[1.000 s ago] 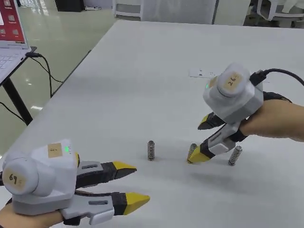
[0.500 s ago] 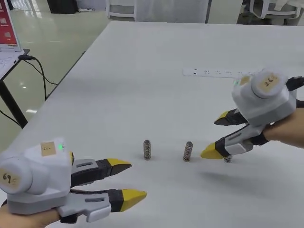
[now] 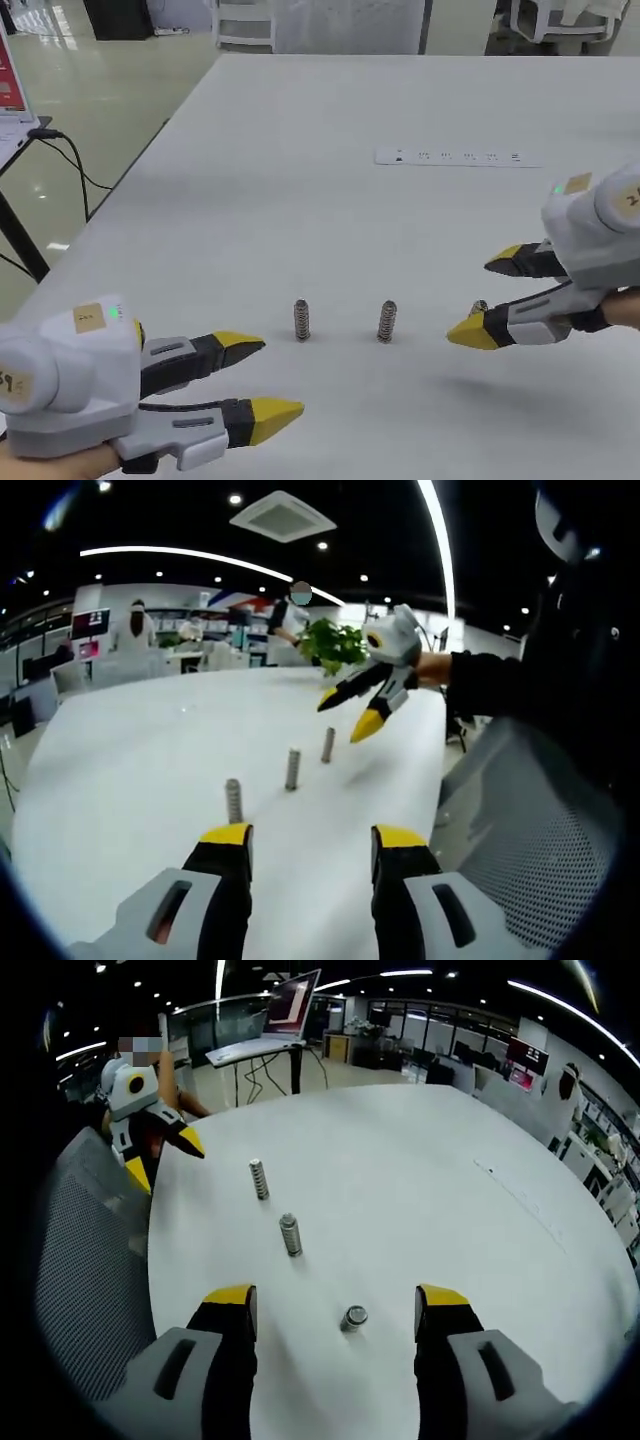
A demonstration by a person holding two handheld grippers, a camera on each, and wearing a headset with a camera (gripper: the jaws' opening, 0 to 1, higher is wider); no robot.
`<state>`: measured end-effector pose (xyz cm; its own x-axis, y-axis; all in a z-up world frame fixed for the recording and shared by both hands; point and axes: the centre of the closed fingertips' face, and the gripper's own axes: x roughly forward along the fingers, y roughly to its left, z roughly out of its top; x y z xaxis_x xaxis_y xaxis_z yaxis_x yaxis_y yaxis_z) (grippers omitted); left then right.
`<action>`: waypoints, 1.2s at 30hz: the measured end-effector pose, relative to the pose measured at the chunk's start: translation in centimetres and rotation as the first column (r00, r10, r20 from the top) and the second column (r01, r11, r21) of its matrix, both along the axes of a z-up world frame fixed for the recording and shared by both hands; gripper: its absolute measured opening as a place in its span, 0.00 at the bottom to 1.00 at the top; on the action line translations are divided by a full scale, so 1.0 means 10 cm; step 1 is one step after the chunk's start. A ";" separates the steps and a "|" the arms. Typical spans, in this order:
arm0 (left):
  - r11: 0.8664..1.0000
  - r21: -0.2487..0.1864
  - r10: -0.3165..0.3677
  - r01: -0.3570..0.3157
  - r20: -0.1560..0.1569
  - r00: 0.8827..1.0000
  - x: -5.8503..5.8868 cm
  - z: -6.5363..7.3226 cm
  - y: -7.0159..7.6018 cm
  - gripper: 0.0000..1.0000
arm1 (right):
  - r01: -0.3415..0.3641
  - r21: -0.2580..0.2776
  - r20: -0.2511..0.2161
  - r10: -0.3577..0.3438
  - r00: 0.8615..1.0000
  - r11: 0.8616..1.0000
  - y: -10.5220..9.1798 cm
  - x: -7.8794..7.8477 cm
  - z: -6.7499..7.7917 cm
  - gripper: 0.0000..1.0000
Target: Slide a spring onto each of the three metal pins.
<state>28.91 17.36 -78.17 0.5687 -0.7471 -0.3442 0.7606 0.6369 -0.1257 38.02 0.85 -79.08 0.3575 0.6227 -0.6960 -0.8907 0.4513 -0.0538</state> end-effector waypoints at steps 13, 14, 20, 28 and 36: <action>0.999 -0.032 0.037 -0.037 0.001 0.999 0.04 0.07 0.03 0.46 | 0.048 0.064 0.024 -0.049 0.999 0.997 -0.14 -0.18 0.02 0.65; 0.999 -0.033 0.038 -0.038 0.000 0.999 0.04 0.07 0.03 0.46 | 0.052 0.075 0.027 -0.054 0.998 0.996 -0.14 -0.19 0.03 0.65; 0.998 -0.036 0.041 -0.041 -0.002 0.999 0.04 0.07 0.03 0.48 | 0.067 0.088 0.030 -0.070 0.997 0.994 -0.19 -0.24 0.01 0.68; 0.997 -0.050 0.056 -0.057 -0.004 0.998 0.04 0.10 0.05 0.50 | 0.101 0.135 0.055 -0.109 0.992 0.986 -0.21 -0.29 0.07 0.71; 0.996 -0.056 0.068 -0.068 -0.001 0.998 0.03 0.12 0.05 0.52 | 0.113 0.160 0.070 -0.125 0.990 0.981 -0.17 -0.34 0.09 0.74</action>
